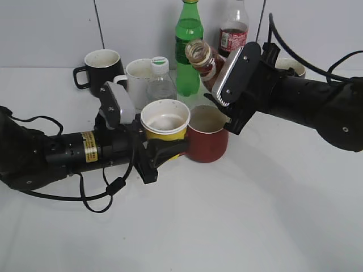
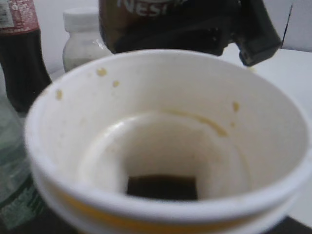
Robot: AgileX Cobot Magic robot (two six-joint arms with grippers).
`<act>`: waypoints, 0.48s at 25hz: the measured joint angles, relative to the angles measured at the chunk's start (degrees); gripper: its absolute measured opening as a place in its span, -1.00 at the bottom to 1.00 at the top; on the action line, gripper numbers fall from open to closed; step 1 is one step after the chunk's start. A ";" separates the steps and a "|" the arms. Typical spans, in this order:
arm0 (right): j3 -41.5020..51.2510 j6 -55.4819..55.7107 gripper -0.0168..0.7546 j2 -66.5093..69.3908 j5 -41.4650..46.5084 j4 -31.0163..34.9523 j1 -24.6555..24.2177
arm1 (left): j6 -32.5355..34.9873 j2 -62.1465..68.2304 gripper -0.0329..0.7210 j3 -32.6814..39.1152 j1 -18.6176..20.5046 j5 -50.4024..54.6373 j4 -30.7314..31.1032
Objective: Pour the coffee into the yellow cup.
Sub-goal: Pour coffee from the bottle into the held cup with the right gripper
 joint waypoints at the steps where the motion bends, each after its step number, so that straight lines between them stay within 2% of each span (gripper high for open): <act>1: -0.04 -2.19 0.36 0.00 0.27 0.19 0.00 | -0.42 -0.04 0.09 -0.26 -0.37 0.59 0.23; 12: -0.04 -21.68 0.36 0.00 0.98 0.69 0.00 | -3.61 -1.03 0.09 -0.66 -1.28 1.54 3.42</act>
